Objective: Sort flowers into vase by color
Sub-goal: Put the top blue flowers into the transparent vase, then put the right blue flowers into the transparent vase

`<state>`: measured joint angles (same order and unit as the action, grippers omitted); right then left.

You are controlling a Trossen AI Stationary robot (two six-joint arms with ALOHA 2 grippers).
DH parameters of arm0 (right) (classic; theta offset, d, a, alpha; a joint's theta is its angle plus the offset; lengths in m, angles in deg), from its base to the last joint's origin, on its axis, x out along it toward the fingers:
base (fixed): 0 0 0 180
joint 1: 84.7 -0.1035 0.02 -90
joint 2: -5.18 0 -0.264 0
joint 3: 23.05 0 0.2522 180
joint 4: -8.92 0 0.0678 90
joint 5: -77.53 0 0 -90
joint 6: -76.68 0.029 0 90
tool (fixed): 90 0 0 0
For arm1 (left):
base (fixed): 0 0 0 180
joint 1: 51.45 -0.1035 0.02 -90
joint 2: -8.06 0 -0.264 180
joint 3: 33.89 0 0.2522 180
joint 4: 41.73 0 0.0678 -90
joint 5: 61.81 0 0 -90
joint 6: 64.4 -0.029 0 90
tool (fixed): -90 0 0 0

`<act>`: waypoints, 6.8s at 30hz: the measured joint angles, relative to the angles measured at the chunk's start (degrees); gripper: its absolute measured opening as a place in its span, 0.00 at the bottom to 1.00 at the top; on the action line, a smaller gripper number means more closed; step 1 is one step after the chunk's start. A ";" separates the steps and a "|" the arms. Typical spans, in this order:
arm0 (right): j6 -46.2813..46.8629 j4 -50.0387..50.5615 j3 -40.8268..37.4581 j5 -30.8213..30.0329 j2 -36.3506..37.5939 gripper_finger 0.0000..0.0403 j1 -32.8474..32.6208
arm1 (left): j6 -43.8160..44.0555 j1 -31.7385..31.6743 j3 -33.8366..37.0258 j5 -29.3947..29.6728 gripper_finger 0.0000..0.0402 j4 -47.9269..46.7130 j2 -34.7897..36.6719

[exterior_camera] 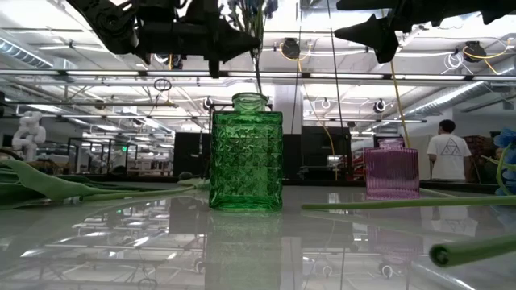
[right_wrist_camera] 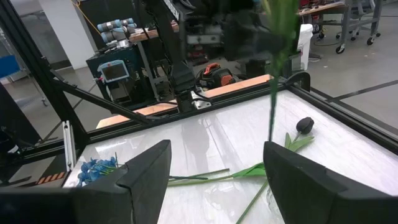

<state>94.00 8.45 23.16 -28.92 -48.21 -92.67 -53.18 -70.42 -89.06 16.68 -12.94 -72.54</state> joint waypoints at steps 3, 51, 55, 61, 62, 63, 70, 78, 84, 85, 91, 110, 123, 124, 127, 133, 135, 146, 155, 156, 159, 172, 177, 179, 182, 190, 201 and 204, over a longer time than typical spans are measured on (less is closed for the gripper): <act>0.00 0.01 0.00 0.00 0.00 0.61 0.00 | -0.09 -0.67 0.00 2.34 0.04 -2.42 -0.35; -0.11 1.03 0.00 0.00 -0.02 0.61 0.00 | -1.20 0.62 -0.04 7.96 0.07 1.68 -7.04; -0.14 1.04 0.00 0.00 -0.02 0.61 0.00 | -1.18 0.62 -0.04 7.95 0.12 1.40 -7.73; -0.31 1.01 0.00 0.00 -0.02 0.61 0.09 | -1.18 0.62 -0.04 7.95 0.15 0.12 -7.73; -0.20 1.01 0.00 0.00 -0.02 0.61 0.09 | -1.18 0.62 -0.04 7.94 0.15 -0.37 -7.73; -0.17 1.01 -0.01 0.00 -0.02 0.61 0.09 | -1.22 0.62 -0.04 7.93 0.16 -0.79 -7.73; -0.16 1.04 -0.01 0.00 -0.02 0.61 0.09 | -1.51 0.57 -0.04 5.71 0.16 -2.78 -7.73; -0.11 1.36 -0.01 0.00 -0.02 0.61 0.09 | -1.18 0.57 -0.04 4.45 0.16 -3.27 -7.73; 0.00 2.42 -0.02 -0.07 -0.02 0.61 0.11 | -1.00 -0.83 -0.04 2.82 0.23 -6.33 -7.71; -0.02 2.60 -0.02 -0.30 -0.02 0.61 0.11 | -1.00 -1.01 -0.04 2.75 0.27 -7.00 -7.71; 0.00 3.63 -0.02 -1.68 -0.02 0.61 0.11 | -1.90 -1.95 -0.04 2.10 0.46 -13.16 -6.79; 0.61 4.36 -0.02 -1.71 -0.02 0.61 0.11 | -4.09 -2.59 -0.02 1.59 0.52 -25.80 -0.76; 1.62 7.53 -0.02 -1.69 -0.02 0.61 0.11 | -5.81 -2.64 -0.04 0.78 0.52 -37.04 4.86; 1.81 7.58 -0.02 -1.64 -0.02 0.61 0.11 | -5.78 -2.64 -0.04 0.76 0.52 -38.91 5.78; 3.03 8.14 -0.02 -1.60 0.00 0.61 0.10 | -5.57 -2.59 -0.04 0.78 0.52 -42.30 8.36; 8.13 11.47 -0.02 -1.24 1.18 0.61 -0.03 | -4.54 -0.94 -0.04 0.78 0.52 -52.07 13.97; 9.93 13.27 -0.02 -1.25 2.13 0.61 -0.61 | -4.47 -0.15 -0.04 0.81 0.52 -55.18 15.76; 30.05 29.17 0.01 0.30 2.93 0.61 -18.54 | -4.05 7.46 -0.04 0.79 0.52 -59.15 18.31; 33.79 29.07 0.02 0.11 -3.26 0.60 -33.17 | -4.02 14.11 -0.04 0.80 0.52 -60.11 18.06; 33.17 29.08 0.02 0.33 -4.51 0.60 -33.94 | -4.02 14.72 -0.04 0.80 0.52 -60.09 18.06; 32.92 30.63 1.16 3.41 -9.07 0.57 -34.84 | -4.02 16.42 -0.04 0.80 0.52 -60.11 18.06; 9.46 53.25 19.45 4.51 -29.12 0.53 -34.78 | -2.58 23.43 -0.04 1.48 0.52 -59.61 18.06; 5.67 57.64 20.63 4.81 -35.81 0.53 -34.05 | -2.58 24.19 -0.04 1.89 0.52 -59.53 18.06; 5.55 58.29 20.63 4.81 -37.93 0.52 -34.03 | -2.65 24.35 -0.04 1.96 0.52 -59.54 18.06; 5.12 59.82 20.63 5.94 -40.21 0.51 -33.99 | -3.02 24.38 -0.04 1.96 0.52 -59.52 18.06; 3.55 60.94 21.00 8.44 -44.94 0.32 -32.98 | -2.98 24.35 -0.04 3.17 0.52 -59.30 18.06; 3.51 77.64 27.74 6.52 -42.91 0.04 -32.82 | -3.06 24.31 -0.04 4.17 0.52 -58.19 18.06; 3.19 86.06 31.17 5.95 -43.04 0.05 -32.77 | -3.06 24.31 -0.04 4.52 0.52 -56.96 18.06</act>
<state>97.19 94.52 54.33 -22.96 -91.24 -125.44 -56.24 -46.11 -89.10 21.20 -69.90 -54.49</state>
